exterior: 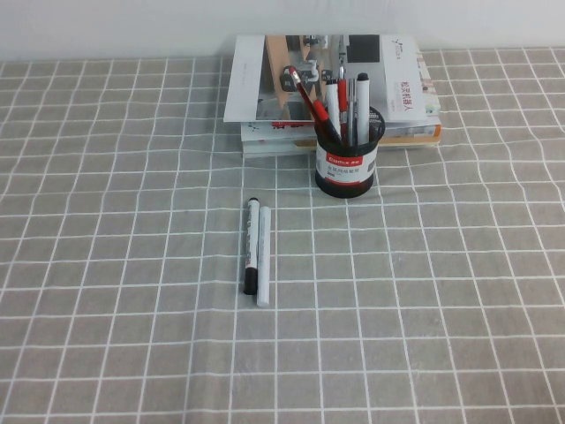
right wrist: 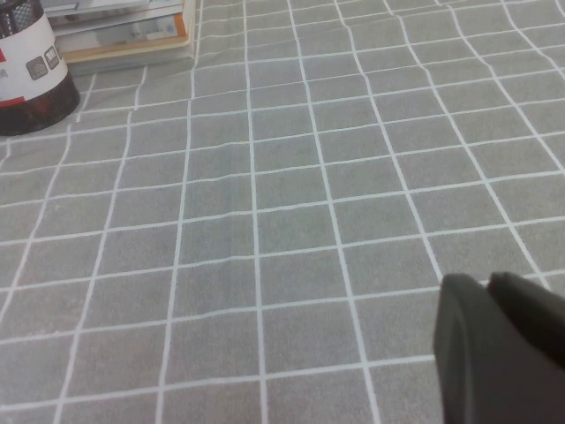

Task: Put the pen into the pen holder

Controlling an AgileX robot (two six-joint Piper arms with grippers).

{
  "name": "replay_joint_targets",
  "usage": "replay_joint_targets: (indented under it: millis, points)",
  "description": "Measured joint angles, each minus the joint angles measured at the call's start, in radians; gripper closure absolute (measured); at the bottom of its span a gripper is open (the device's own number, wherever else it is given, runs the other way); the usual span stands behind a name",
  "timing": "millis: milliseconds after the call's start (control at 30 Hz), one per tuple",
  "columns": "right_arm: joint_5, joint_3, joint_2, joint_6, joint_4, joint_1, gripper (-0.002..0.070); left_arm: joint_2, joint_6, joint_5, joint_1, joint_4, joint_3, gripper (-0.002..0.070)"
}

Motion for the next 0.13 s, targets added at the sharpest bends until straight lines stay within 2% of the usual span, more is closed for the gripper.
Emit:
replay_joint_targets:
  millis: [133]
  points:
    - [0.000,0.000,0.000,0.000,0.004,0.000,0.0689,0.000,0.000,0.000,0.000,0.000,0.000,0.0678]
